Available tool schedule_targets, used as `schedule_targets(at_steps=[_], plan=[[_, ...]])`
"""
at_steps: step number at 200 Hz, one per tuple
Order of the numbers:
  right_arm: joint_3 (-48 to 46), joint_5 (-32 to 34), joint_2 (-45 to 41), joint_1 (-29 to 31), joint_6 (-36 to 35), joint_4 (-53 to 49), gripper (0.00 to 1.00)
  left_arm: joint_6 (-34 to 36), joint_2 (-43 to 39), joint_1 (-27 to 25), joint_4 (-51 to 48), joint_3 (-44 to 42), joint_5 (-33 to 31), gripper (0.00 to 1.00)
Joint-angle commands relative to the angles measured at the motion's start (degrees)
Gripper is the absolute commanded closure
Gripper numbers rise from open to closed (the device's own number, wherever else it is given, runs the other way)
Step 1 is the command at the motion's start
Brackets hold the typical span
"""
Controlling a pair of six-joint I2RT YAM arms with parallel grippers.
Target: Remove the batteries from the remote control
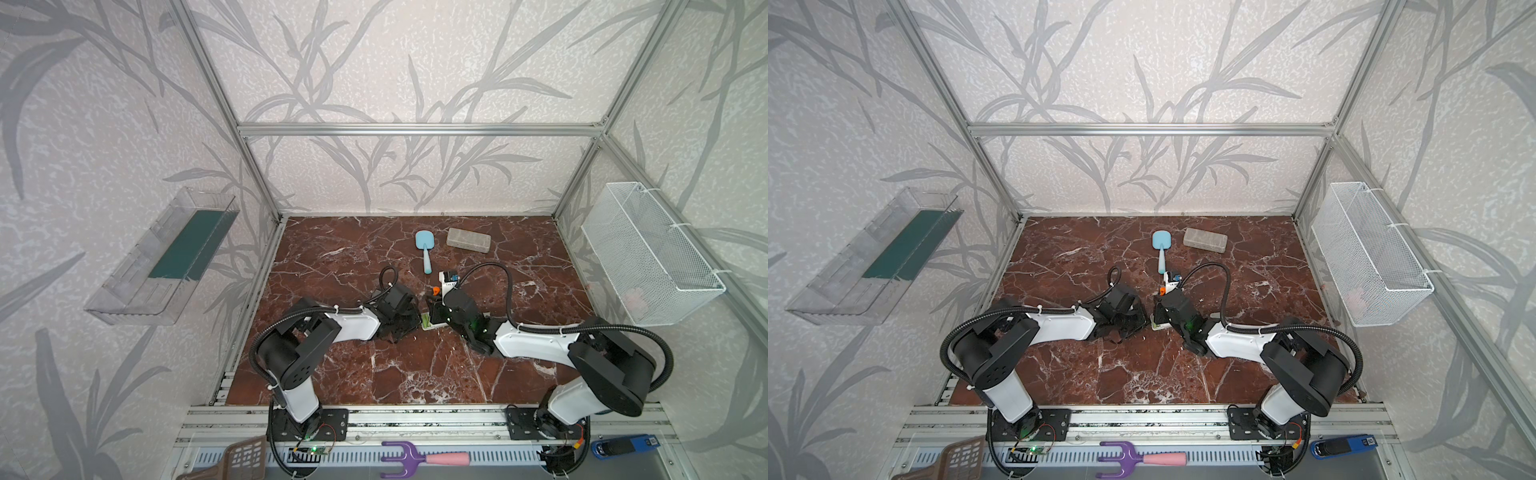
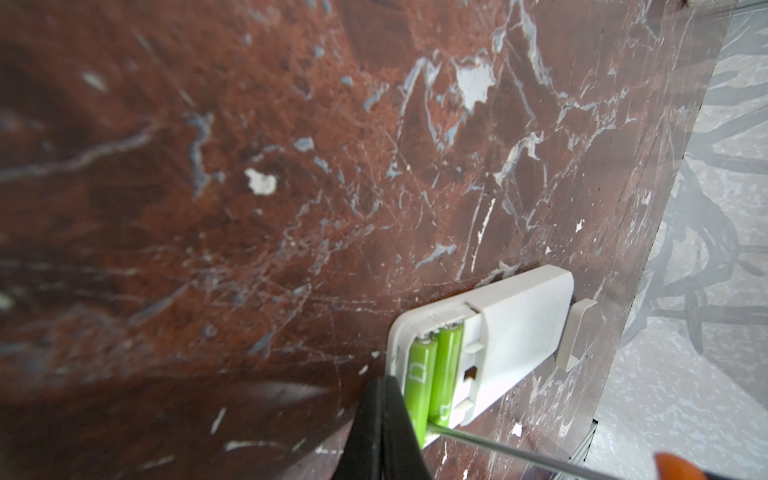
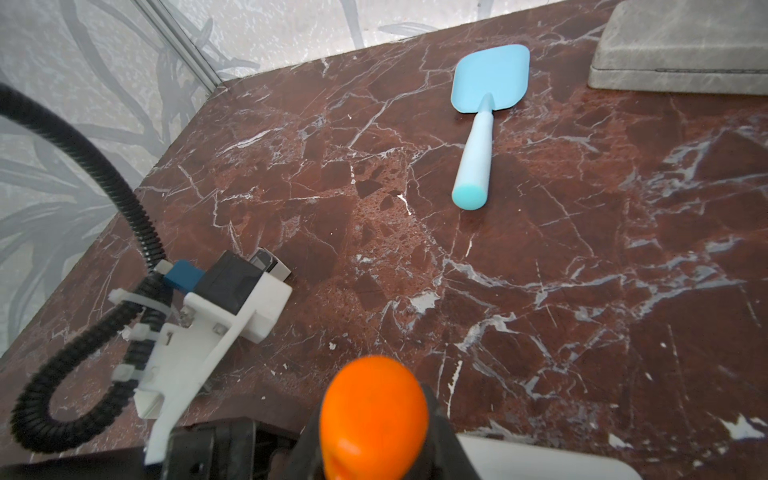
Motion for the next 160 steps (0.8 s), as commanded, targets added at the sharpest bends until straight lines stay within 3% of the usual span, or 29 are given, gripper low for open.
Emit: schedule_targets(at_steps=[1, 75, 160], plan=[[-2.40, -5.01, 1.86, -0.07, 6.21, -0.99, 1.00, -0.46, 1.76, -1.20, -0.54, 0.08, 0.38, 0.93], [-5.11, -4.92, 1.16, -2.24, 10.78, 0.86, 1.00, -0.50, 1.72, -1.20, -0.32, -0.46, 0.20, 0.93], [-5.33, -4.24, -0.67, -3.12, 10.54, -0.10, 1.00, -0.32, 1.70, -1.11, -0.57, -0.19, 0.32, 0.93]])
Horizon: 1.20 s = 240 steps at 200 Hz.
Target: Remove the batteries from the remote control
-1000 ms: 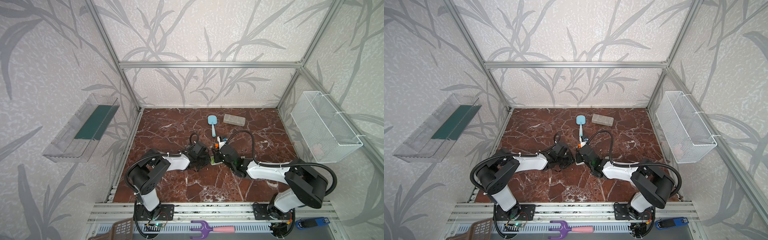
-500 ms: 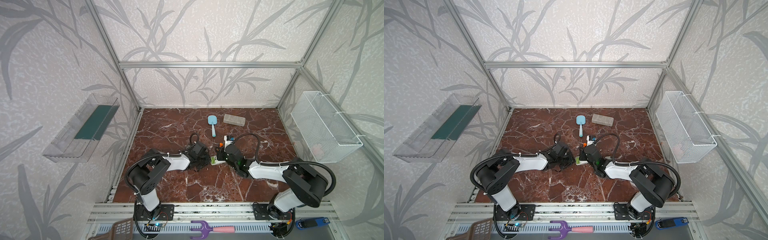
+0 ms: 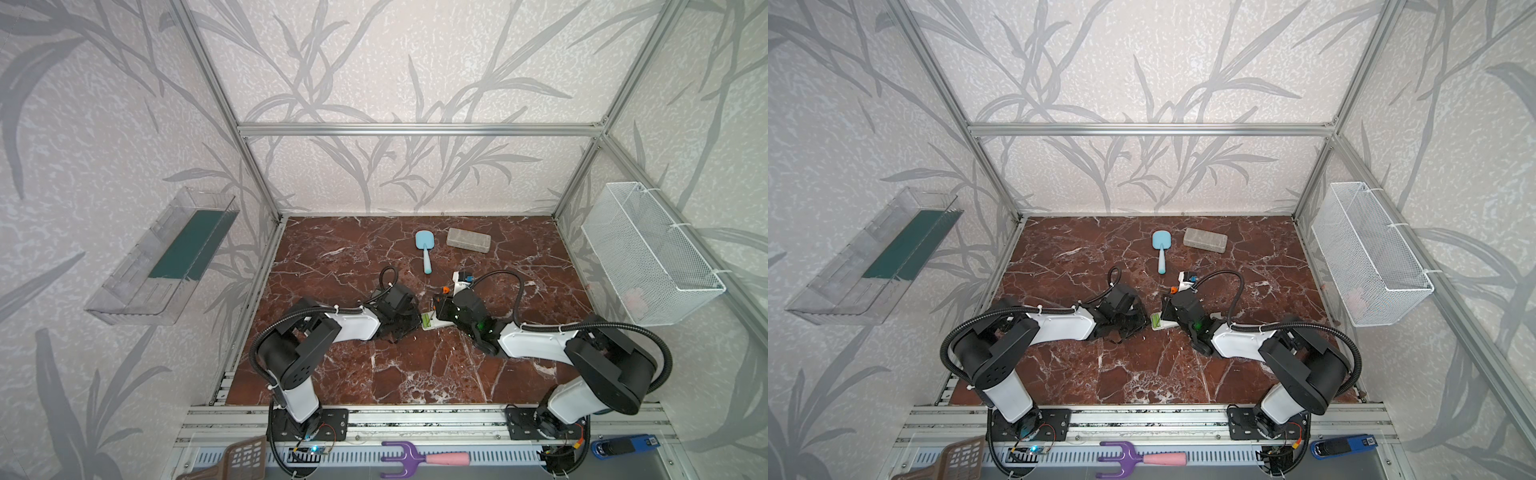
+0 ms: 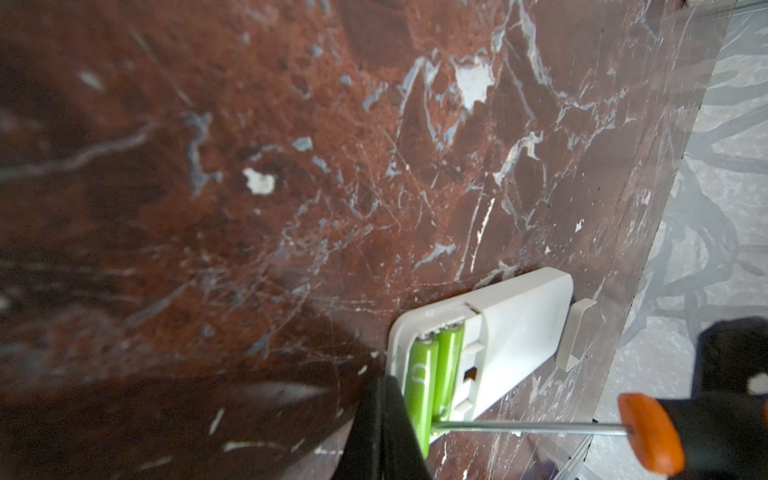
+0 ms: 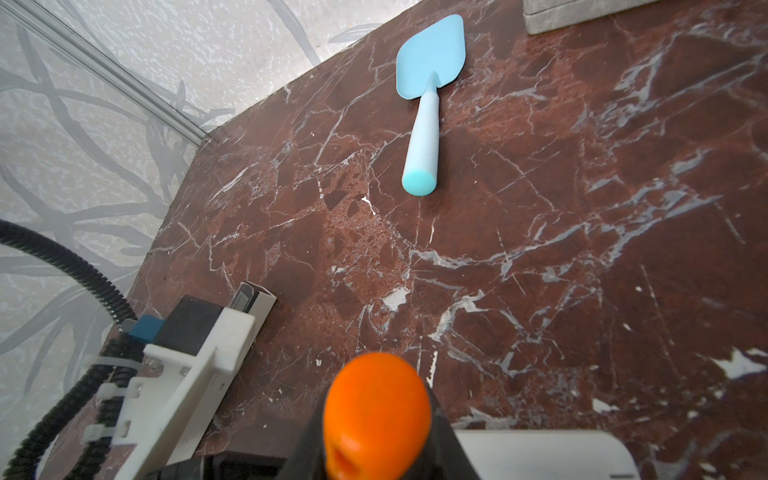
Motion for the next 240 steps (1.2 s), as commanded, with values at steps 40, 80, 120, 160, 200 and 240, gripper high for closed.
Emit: schedule_targets(at_steps=[40, 80, 120, 160, 200, 240], plan=[[-1.44, -2.11, -1.76, 0.07, 0.07, -4.90, 1.00, -0.17, 1.72, -1.07, -0.61, -0.28, 0.29, 0.93], [-1.62, -1.19, -3.17, 0.07, -0.26, -5.29, 1.00, -0.16, 1.70, -0.94, -0.47, -0.38, 0.18, 0.93], [-2.03, -0.28, -4.07, 0.08, -0.64, -4.82, 1.00, -0.06, 1.80, -0.85, -0.49, -0.63, 0.10, 0.93], [-3.24, 0.01, -3.72, -0.01, 1.60, -2.16, 1.00, -0.43, 1.98, -0.83, 0.31, -1.23, 0.07, 0.93], [-3.89, 0.10, -3.63, -0.44, 3.43, -0.85, 1.00, -0.78, 2.49, -0.77, 1.19, -1.68, 0.45, 0.93], [-5.27, -1.41, -2.63, -1.89, 6.46, 1.36, 1.00, -1.04, 2.56, -0.75, 1.86, -2.09, 0.38, 0.93]])
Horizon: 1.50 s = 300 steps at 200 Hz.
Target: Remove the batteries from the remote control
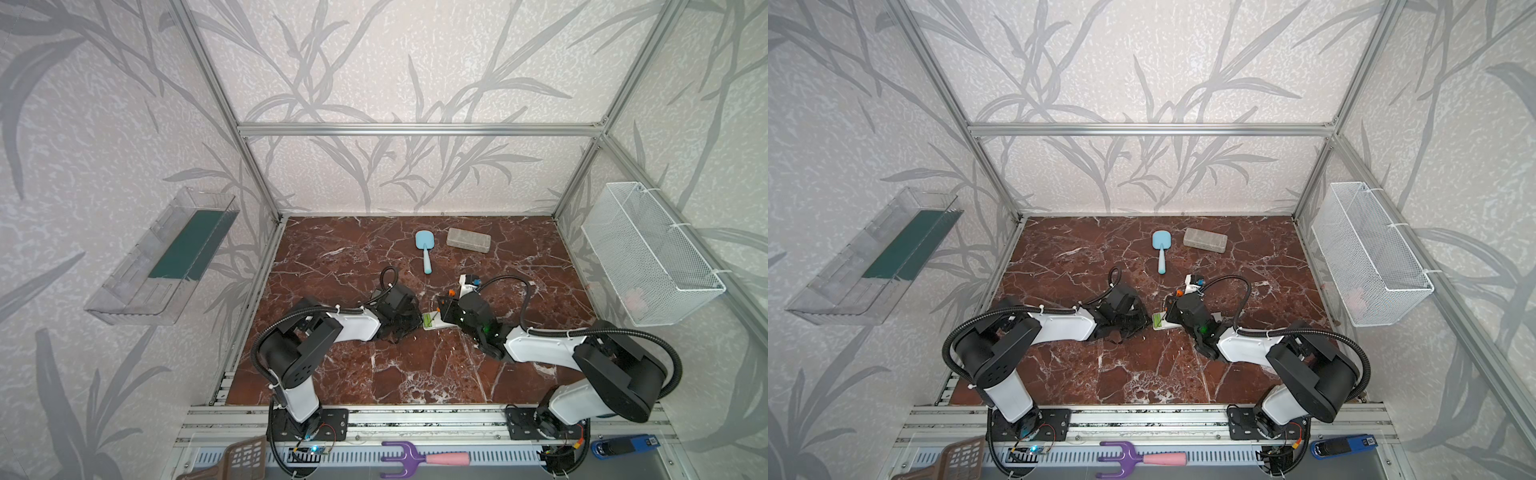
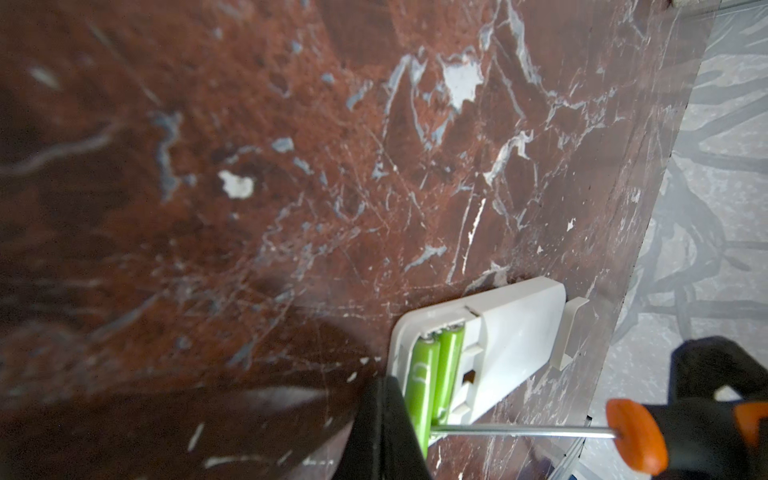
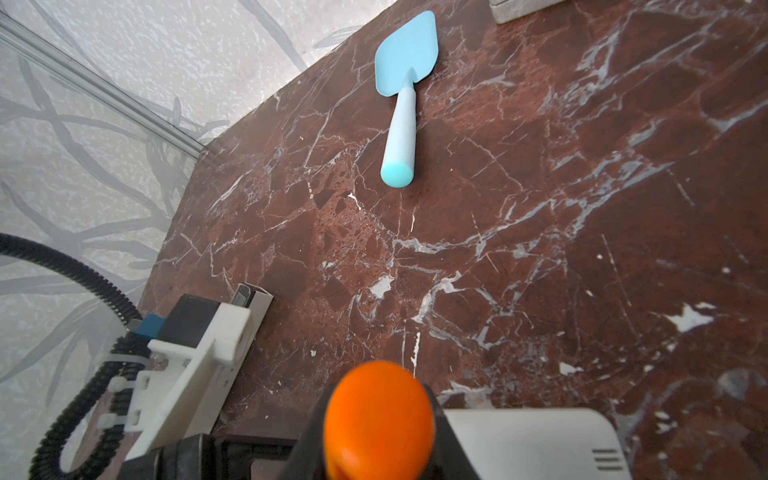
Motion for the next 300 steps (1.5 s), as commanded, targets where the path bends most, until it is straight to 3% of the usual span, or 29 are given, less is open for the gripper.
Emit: schedule_targets(at_steps=[1, 180, 300], plan=[[-1.86, -1.42, 0.42, -0.85, 2.68, 0.91, 1.00, -0.80, 1.90, -0.60, -0.57, -1.61, 0.06, 0.93], [-5.57, -3.64, 1.93, -3.34, 10.04, 5.76, 1.00, -1.42, 1.16, 0.40, 0.96, -3.43, 0.24, 0.93], [-4.60, -3.40, -1.53, -3.75, 9.10, 3.87, 1.00, -1.58, 0.98, 2.25, 2.85, -5.11, 1.65, 0.94]])
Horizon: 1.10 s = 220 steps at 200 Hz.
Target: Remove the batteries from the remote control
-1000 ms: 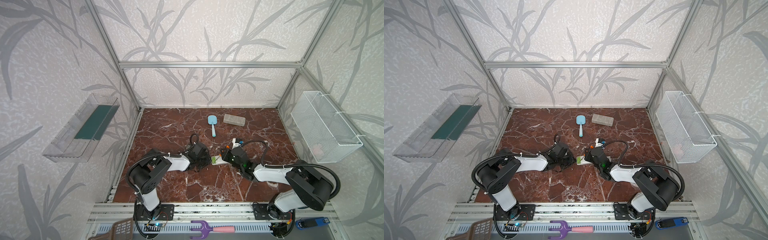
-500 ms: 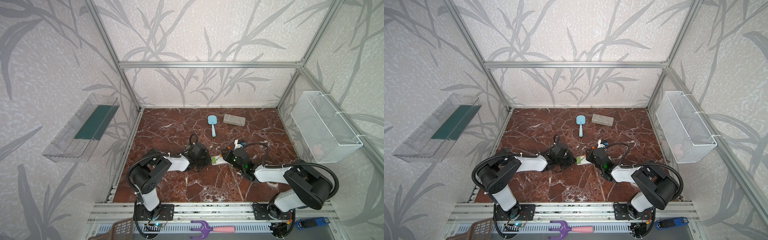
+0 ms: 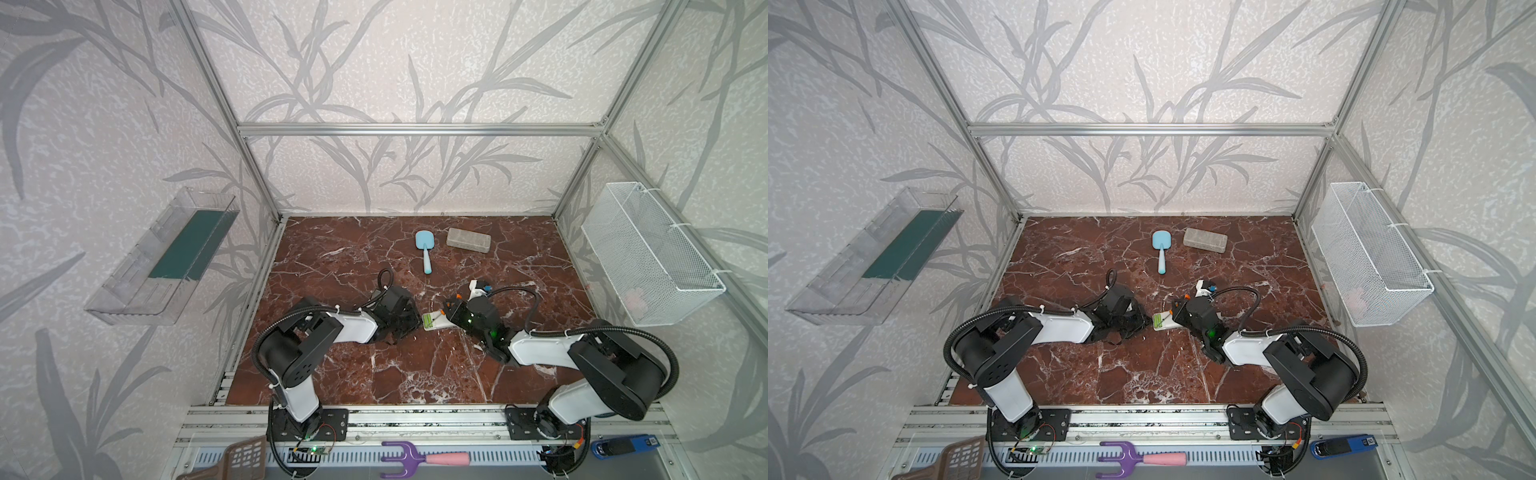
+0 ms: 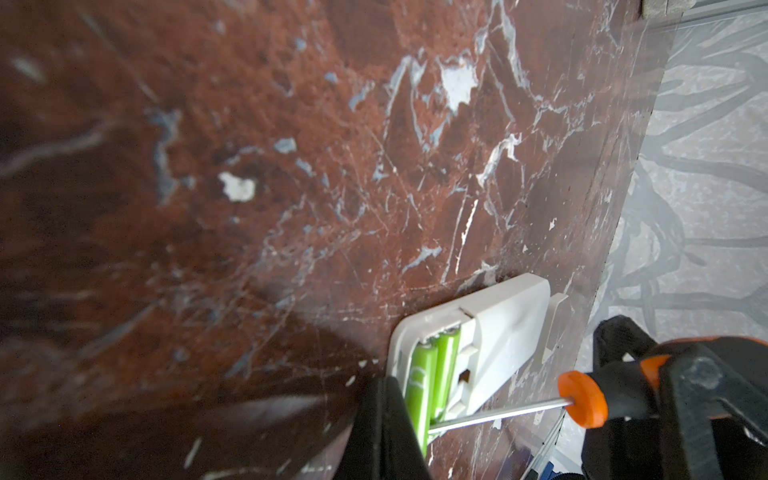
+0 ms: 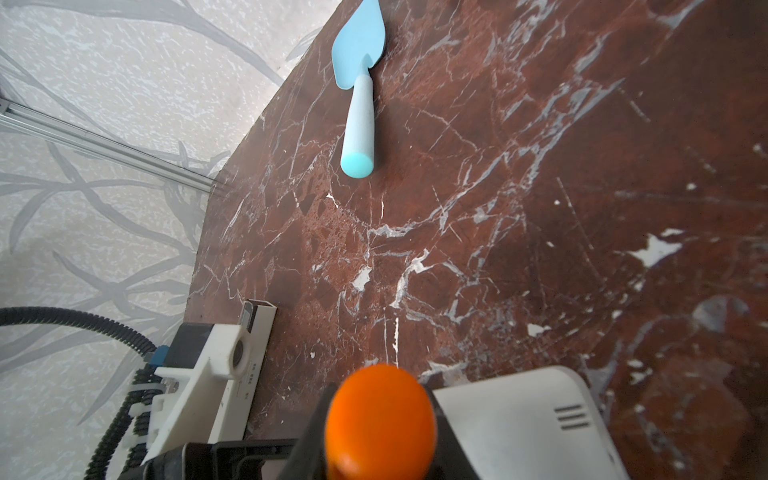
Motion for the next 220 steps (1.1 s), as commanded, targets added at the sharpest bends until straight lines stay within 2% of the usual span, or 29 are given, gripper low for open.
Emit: schedule_targets(at_steps=[1, 30, 79, 168, 220], plan=[[0.18, 0.12, -1.82, -0.31, -1.00, -1.79, 1.00, -0.52, 0.97, 0.50, -3.05, -2.02, -0.38, 0.94], [0.36, -0.38, -2.28, -0.32, -1.24, -1.85, 1.00, -0.96, 1.50, 0.49, -2.01, -2.39, 0.06, 0.94], [2.72, -1.46, -2.80, -0.35, -5.68, -4.61, 1.00, -0.96, 1.51, 0.33, -1.98, -2.37, -0.01, 0.94], [7.29, 0.79, -4.41, 2.34, -18.57, -10.40, 1.00, -1.10, 1.68, -0.31, -1.70, -2.80, -0.27, 0.95], [7.66, -0.76, -1.57, 2.44, -18.58, -6.94, 1.00, -1.05, 2.12, -0.39, -1.64, -2.98, -0.29, 0.95]])
